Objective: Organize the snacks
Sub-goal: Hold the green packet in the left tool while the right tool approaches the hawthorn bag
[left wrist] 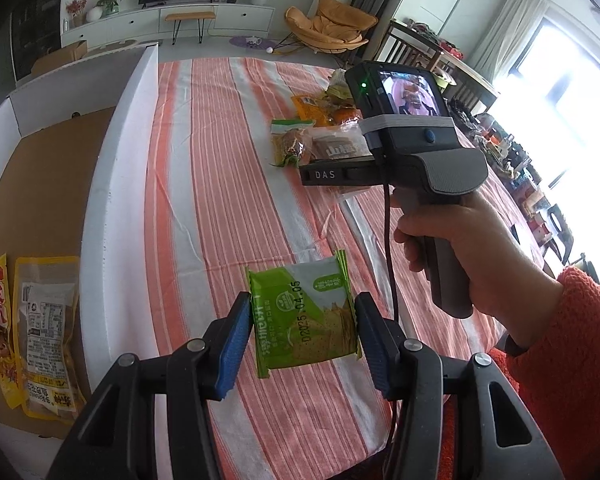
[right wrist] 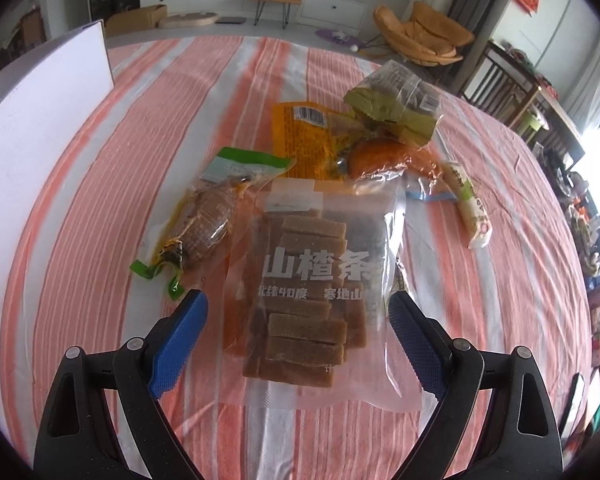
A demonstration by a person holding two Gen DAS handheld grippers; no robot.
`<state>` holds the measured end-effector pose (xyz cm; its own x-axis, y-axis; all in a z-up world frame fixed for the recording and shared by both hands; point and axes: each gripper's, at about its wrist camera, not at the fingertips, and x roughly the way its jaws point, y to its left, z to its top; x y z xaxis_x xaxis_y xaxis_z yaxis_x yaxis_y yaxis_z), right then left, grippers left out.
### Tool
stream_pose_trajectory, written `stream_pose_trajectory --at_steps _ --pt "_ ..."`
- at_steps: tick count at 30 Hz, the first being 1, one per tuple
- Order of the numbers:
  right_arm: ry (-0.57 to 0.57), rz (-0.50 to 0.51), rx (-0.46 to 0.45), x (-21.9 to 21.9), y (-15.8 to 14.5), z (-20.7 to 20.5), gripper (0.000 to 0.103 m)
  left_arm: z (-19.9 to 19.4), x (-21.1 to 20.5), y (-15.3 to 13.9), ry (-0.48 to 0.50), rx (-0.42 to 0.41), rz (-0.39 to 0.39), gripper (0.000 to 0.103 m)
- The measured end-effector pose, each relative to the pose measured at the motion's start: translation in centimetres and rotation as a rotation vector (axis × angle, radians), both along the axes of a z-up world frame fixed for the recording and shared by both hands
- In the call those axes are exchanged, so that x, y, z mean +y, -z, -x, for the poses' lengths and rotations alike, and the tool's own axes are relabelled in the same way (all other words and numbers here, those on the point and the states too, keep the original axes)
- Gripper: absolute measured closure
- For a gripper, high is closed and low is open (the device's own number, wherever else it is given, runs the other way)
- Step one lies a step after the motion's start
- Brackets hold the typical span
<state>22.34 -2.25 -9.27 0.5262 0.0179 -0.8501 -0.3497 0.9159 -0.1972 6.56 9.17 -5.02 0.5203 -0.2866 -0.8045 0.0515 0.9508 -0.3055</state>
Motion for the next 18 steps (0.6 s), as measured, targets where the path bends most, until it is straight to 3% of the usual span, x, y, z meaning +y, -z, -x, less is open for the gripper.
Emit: stream_pose_trajectory --at_steps 18 --pt "-0.026 0.041 0.003 0.43 0.70 0.25 0.011 -0.15 -0.08 -0.46 0.004 -0.002 0.002 0.052"
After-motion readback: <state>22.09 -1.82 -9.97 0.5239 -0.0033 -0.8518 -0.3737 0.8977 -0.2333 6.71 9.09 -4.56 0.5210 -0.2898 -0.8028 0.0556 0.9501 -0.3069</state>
